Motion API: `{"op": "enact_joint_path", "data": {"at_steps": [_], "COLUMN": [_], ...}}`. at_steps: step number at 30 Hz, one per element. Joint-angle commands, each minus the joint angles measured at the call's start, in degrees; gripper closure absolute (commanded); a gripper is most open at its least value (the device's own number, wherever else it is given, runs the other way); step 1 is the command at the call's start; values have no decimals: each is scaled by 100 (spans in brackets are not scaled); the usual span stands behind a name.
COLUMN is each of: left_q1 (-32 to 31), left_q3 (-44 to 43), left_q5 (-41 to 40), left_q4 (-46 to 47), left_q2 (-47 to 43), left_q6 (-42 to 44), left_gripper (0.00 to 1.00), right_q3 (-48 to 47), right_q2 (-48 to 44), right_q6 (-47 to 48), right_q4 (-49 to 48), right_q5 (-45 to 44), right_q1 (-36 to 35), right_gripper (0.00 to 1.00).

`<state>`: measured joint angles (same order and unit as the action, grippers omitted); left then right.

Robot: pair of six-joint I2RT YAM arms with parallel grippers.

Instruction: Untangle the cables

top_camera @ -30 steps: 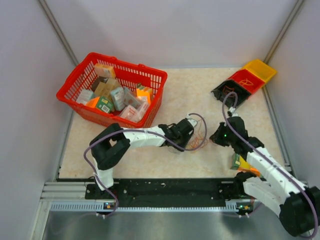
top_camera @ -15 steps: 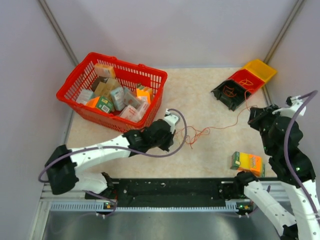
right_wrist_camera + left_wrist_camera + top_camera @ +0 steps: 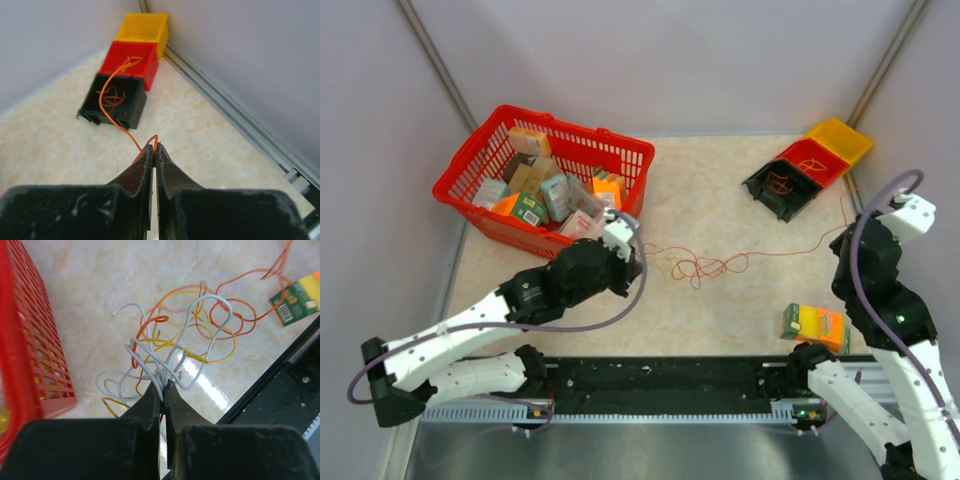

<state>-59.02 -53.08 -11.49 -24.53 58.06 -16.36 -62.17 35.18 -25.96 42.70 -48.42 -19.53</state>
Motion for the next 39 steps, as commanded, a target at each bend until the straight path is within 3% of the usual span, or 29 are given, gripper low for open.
{"op": "enact_joint_path", "data": {"at_steps": [1, 6, 9, 13, 15, 19, 23, 26, 32, 39], "left_q1": [5, -4, -4, -4, -4, 5, -4, 5, 5, 5], "left_q3": [-290, -545, -493, -212, -176, -404, -546, -545, -554, -493], "left_q5": [76, 138, 347, 683, 613, 700, 832, 981, 1113, 1500], "left_q4": [335, 353, 545, 1072, 1196, 1109, 1082, 1170, 1047, 1056], "left_q2": [-1058, -1666, -1728, -1413, -1097, -376, 20, 109, 126, 47], "left_q6": [387, 555, 450, 73, -147, -342, -324, -306, -341, -280], "left_gripper": [100, 100, 100, 100, 100, 100, 100, 100, 100, 100], "right_q3": [486, 838, 1075, 1654, 1778, 1699, 2164, 2543, 2833, 3466], "right_q2": [392, 727, 832, 999, 1166, 1124, 535, 507, 517, 174], "right_q6": [3, -41, -59, 2, 178, 538, 575, 425, 1039, 1303], "right_q4": [55, -68, -375, -1140, -1237, -1219, -2394, -3389, -4216, -5710], "right_q5": [-186, 1016, 2437, 4978, 5395, 6026, 7422, 7892, 7954, 7883], "right_q1": [212, 914, 1030, 1030, 986, 662, 82, -243, -1008, -1211], "right_gripper": [100, 100, 97, 73, 59, 39, 22, 23, 28, 30]}}
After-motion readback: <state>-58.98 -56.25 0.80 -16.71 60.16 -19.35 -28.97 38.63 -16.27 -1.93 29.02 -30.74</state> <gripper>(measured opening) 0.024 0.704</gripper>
